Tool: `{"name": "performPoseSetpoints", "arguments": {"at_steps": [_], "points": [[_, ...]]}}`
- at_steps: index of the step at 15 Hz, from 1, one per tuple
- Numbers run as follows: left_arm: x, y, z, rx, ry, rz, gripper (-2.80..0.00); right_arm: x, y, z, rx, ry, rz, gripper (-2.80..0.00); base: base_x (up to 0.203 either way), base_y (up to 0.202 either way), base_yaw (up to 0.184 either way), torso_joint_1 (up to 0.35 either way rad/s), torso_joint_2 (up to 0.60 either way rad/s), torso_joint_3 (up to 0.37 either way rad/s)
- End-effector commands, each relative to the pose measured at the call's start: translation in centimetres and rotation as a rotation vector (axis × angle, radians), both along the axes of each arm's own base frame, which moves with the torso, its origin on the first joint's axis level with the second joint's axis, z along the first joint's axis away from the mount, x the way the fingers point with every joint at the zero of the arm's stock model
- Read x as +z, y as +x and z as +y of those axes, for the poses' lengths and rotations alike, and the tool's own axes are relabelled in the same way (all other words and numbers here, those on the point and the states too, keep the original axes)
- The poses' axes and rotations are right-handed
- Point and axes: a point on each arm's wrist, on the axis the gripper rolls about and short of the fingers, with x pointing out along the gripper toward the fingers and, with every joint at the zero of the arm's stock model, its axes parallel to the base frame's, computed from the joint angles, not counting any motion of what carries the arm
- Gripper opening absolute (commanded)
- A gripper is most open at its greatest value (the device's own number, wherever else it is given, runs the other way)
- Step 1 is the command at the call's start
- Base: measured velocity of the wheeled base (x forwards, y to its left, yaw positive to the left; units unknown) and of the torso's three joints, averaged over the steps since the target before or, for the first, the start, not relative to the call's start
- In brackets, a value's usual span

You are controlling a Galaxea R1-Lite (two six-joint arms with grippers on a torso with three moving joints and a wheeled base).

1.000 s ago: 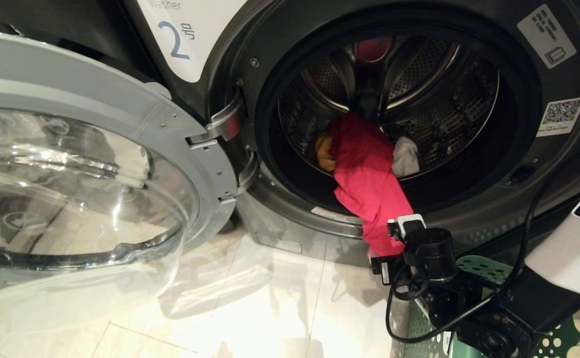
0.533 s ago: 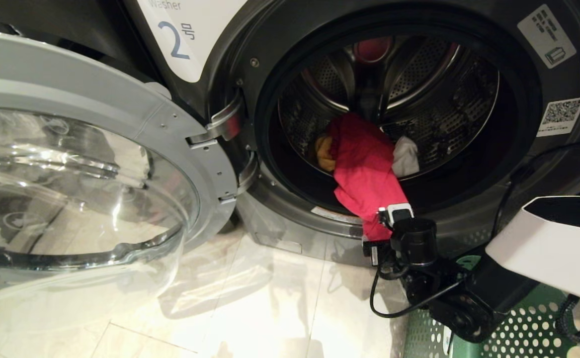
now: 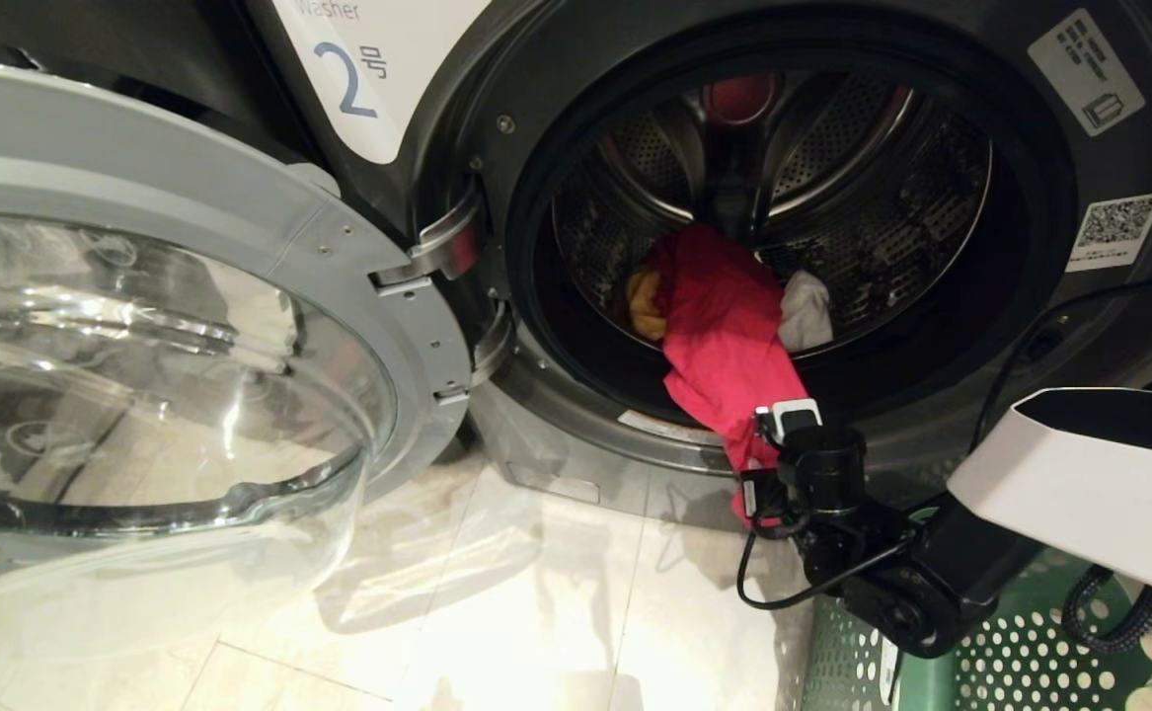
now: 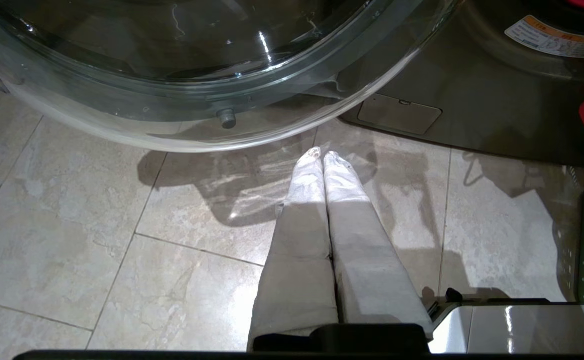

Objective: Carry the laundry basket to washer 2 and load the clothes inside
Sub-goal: Place the clothes into the washing machine

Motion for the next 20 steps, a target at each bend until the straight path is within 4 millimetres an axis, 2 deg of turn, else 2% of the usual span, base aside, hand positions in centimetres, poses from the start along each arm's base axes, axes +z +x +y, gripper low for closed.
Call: {"name": "performPoseSetpoints", "arguments": {"at_steps": [1,4,8,11,15,18,20], "points": [[0.0,0.0,0.0,0.000,0.000,0.003,-2.80,-0.2,-0.1,-0.2,-0.007,0.001,0.003,-2.80,0.000,0.000,0.000,0.000,0.00,0.000],[0.0,0.0,0.0,0.000,0.000,0.003,-2.80,1.5,-0.4,0.2,0.011,0.010,-0.032,-2.80,0.000,0.000,0.000,0.000,0.00,0.000],[0.0,0.0,0.0,0.000,0.000,0.003,-2.80,4.9,-2.4,3.7,0.169,-0.004,-0.117,-2.80,0.000,0.000,0.000,0.000,0.00,0.000],[0.0,0.0,0.0,0.002,0.000,0.003,-2.80,6.5,-2.6,5.2,0.223,0.012,-0.166,-2.80,0.000,0.000,0.000,0.000,0.00,0.000],[0.0,0.0,0.0,0.000,0.000,0.003,-2.80,7.3,0.7,6.9,0.198,0.036,-0.266,-2.80,0.000,0.000,0.000,0.000,0.00,0.000],[0.0,0.0,0.0,0.000,0.000,0.003,-2.80,8.0,3.7,6.1,0.142,-0.005,-0.362,-2.80,0.000,0.000,0.000,0.000,0.00,0.000],[0.0,0.0,0.0,0.000,0.000,0.003,-2.80,9.9,5.1,5.5,0.113,-0.008,-0.441,-2.80,0.000,0.000,0.000,0.000,0.00,0.000]]}}
